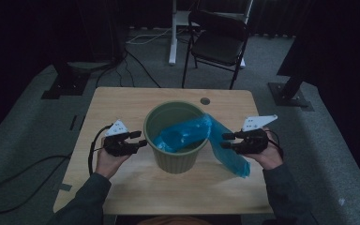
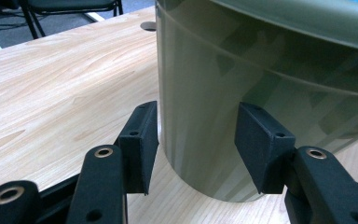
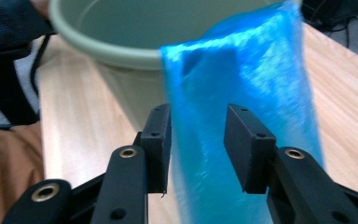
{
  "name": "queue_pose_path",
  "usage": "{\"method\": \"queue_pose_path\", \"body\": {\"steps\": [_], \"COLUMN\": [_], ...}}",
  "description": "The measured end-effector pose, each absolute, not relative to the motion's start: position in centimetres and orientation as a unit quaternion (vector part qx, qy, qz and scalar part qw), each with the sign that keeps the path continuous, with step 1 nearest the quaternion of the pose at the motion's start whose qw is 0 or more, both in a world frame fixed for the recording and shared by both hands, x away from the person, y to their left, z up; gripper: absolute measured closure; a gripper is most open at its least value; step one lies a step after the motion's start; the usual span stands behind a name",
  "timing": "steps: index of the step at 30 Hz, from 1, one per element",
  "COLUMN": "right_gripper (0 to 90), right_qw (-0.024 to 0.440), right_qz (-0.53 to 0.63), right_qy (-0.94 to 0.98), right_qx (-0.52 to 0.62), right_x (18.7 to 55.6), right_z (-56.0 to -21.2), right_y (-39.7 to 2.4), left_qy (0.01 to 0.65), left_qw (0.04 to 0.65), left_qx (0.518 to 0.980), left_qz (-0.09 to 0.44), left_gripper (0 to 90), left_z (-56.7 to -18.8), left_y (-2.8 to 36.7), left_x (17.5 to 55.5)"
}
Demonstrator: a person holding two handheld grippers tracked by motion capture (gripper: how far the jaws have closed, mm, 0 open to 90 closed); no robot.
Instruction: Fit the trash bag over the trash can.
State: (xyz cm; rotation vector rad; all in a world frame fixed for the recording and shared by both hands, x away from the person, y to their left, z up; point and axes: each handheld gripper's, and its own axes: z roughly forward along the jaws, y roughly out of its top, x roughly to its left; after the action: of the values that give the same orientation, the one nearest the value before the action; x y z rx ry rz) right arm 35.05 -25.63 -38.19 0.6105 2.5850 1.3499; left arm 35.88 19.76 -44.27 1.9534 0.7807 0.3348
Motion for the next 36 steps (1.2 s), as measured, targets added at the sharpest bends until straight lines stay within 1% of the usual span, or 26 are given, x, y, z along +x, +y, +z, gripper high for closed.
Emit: {"method": "queue_pose_path", "body": {"steps": [2, 5, 6, 7, 8, 10, 12, 18, 22, 25, 30, 36], "right_gripper": [60.0, 60.7, 63.9, 69.6, 69.6, 84.6, 89.7, 90.0, 90.0, 90.0, 90.0, 90.0], "right_qw": [0.072, 0.076, 0.078, 0.083, 0.083, 0.089, 0.097, 0.124, 0.126, 0.123, 0.121, 0.132], "right_qz": [0.449, 0.425, 0.418, 0.411, 0.411, 0.404, 0.402, 0.408, 0.418, 0.426, 0.429, 0.431], "right_qy": [0.868, 0.878, 0.880, 0.883, 0.883, 0.885, 0.883, 0.876, 0.873, 0.871, 0.872, 0.872], "right_qx": [0.202, 0.207, 0.211, 0.213, 0.213, 0.216, 0.220, 0.224, 0.218, 0.213, 0.203, 0.193], "right_x": [34.7, 34.8, 34.9, 35.1, 35.1, 35.5, 35.7, 35.8, 36.1, 36.4, 36.9, 37.4], "right_z": [-38.5, -39.4, -39.7, -39.9, -39.9, -40.1, -40.0, -38.9, -37.9, -37.2, -36.3, -35.4], "right_y": [-25.7, -25.3, -25.2, -25.2, -25.2, -25.3, -25.4, -25.6, -25.6, -25.4, -24.9, -24.0], "left_qy": [0.318, 0.315, 0.314, 0.313, 0.313, 0.315, 0.315, 0.314, 0.312, 0.300, 0.292, 0.288], "left_qw": [0.484, 0.484, 0.483, 0.483, 0.483, 0.485, 0.486, 0.496, 0.501, 0.505, 0.512, 0.520], "left_qx": [0.804, 0.805, 0.806, 0.806, 0.806, 0.805, 0.803, 0.796, 0.792, 0.796, 0.794, 0.791], "left_qz": [0.138, 0.135, 0.135, 0.136, 0.136, 0.136, 0.137, 0.149, 0.155, 0.148, 0.147, 0.146], "left_gripper": [49.6, 49.6, 49.6, 49.5, 49.6, 49.6, 49.6, 49.6, 49.6, 52.9, 52.4, 50.7], "left_z": [-44.2, -44.2, -44.2, -44.2, -44.2, -44.1, -43.9, -42.8, -42.0, -40.9, -39.8, -38.9], "left_y": [19.6, 19.3, 19.2, 19.2, 19.2, 19.3, 19.5, 20.2, 20.5, 21.0, 21.3, 21.4], "left_x": [35.8, 35.8, 35.9, 35.9, 35.9, 36.0, 36.0, 35.6, 35.5, 35.6, 35.8, 36.0]}}
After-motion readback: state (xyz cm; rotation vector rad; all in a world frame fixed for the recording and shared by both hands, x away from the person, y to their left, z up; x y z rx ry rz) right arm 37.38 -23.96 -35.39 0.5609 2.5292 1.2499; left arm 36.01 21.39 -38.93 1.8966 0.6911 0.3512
